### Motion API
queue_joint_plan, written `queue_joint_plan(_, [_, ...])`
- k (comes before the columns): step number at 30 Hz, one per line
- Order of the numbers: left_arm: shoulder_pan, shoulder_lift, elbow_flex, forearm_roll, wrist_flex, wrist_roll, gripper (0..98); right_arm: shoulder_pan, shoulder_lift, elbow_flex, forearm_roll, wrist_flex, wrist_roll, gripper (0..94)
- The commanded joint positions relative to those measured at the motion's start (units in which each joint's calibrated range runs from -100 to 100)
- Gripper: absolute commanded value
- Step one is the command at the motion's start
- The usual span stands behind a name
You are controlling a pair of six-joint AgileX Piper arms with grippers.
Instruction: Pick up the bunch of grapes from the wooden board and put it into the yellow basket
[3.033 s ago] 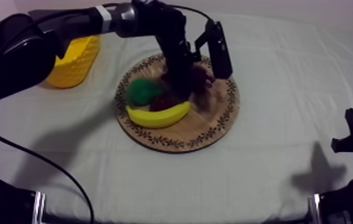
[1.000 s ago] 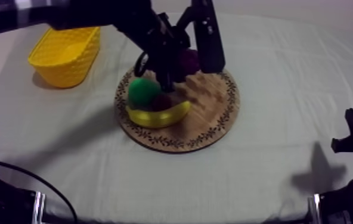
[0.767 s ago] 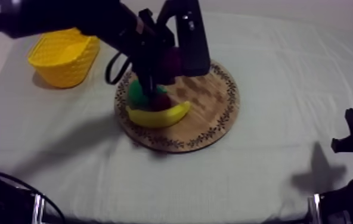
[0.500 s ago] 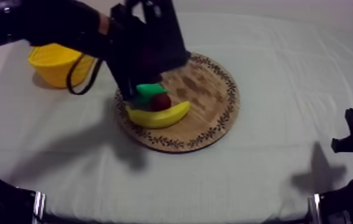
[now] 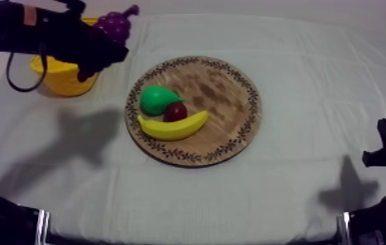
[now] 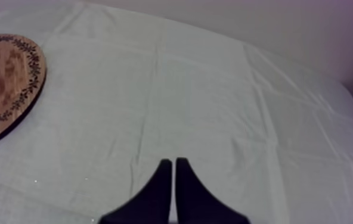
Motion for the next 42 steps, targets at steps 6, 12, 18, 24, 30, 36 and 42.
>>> queue_joint_plan(6, [-7.4, -3.3, 1.3, 3.15, 2.3, 2.9, 47.2, 0.0, 0.0, 0.0, 0.0, 0.0, 0.2, 0.2])
queue_joint_plan(12, [-13.6, -1.2, -0.7, 3.15, 2.3, 3.0, 47.3, 0.0, 0.0, 0.0, 0.0, 0.0, 0.2, 0.2])
queue_joint_plan(18, [-16.2, 3.7, -7.7, 1.59, 3.1, 4.5, 48.0, 0.0, 0.0, 0.0, 0.0, 0.0, 0.2, 0.2])
queue_joint_plan(24, [-18.0, 10.3, -16.1, 0.31, 5.5, 6.2, 49.6, 0.0, 0.0, 0.0, 0.0, 0.0, 0.2, 0.2])
queue_joint_plan(30, [-19.2, 17.3, -22.6, -1.98, 6.3, 8.3, 50.8, 0.0, 0.0, 0.0, 0.0, 0.0, 0.2, 0.2])
queue_joint_plan(36, [-21.4, 24.7, -26.0, -2.91, 6.2, 8.9, 52.2, 0.0, 0.0, 0.0, 0.0, 0.0, 0.2, 0.2])
queue_joint_plan(42, [-22.9, 31.1, -26.9, -3.23, 4.0, 9.3, 52.8, 0.0, 0.0, 0.0, 0.0, 0.0, 0.2, 0.2])
